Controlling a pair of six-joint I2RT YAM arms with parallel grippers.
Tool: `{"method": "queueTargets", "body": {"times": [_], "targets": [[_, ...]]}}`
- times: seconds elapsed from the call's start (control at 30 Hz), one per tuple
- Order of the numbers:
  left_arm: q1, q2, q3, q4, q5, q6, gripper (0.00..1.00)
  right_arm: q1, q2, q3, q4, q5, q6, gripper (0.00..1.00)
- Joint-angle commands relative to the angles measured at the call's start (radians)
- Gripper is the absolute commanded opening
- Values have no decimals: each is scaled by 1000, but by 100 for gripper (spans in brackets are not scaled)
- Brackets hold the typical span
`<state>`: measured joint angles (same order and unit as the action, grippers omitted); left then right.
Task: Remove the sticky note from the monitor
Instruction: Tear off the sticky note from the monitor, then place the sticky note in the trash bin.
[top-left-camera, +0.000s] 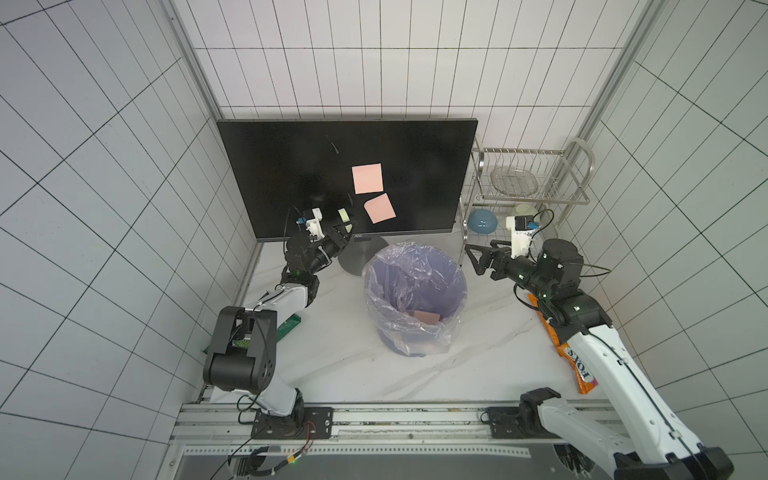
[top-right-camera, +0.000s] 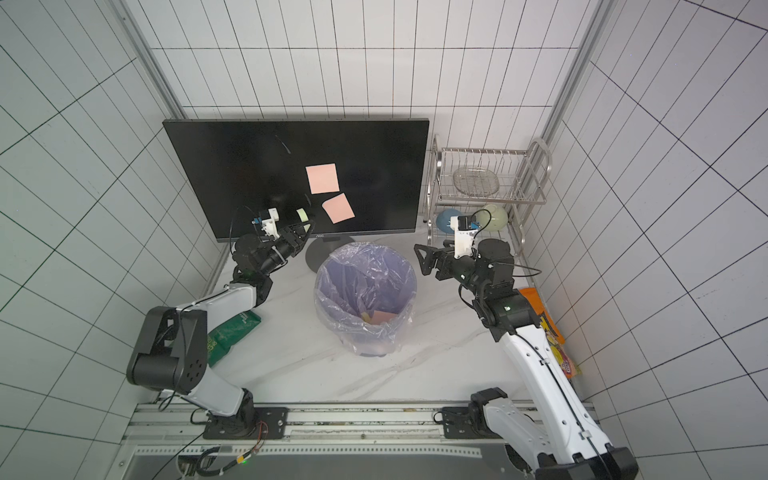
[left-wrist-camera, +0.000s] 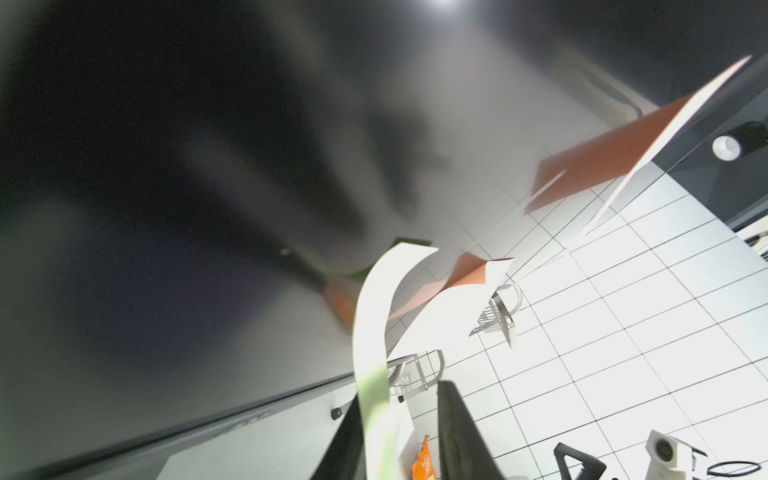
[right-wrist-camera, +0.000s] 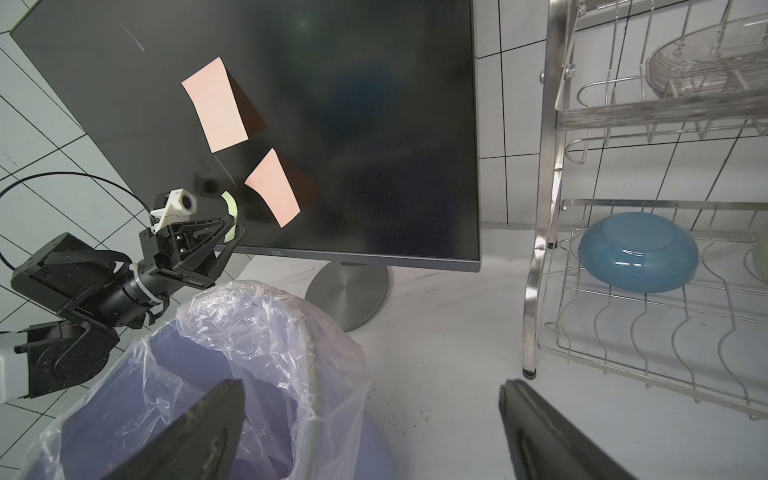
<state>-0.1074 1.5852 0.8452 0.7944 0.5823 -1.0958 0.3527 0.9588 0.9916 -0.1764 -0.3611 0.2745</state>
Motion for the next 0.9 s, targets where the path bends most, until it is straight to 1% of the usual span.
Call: {"method": "queueTargets", "body": {"times": [0.0,0.17,0.33,0.47,0.63,0.73,0.8,0.87], "targets": [[5,-11,5,19,12,8,18,-8,-5,14,18,-14,10,99],[5,-23,-5,16,19,16,0,-8,-4,14,19,-19,14,99],[3,-74,-28,-16,13,49,0,-8,5,23,32,-34,24,99],[-20,-155,-37,-116,0,130,0,-3,15,40,50,-57,36,99],[-98,-306,1,-409,-61,328,0,10,22,43,60,-59,43,99],[-203,-389,74,-646,-123,527,0,12,20,40,60,-51,43,99],[-310,-432,143,-818,-209,669,0,13,15,41,57,-42,42,99],[-396,-454,194,-925,-279,771,0,13,11,40,56,-35,40,99]]}}
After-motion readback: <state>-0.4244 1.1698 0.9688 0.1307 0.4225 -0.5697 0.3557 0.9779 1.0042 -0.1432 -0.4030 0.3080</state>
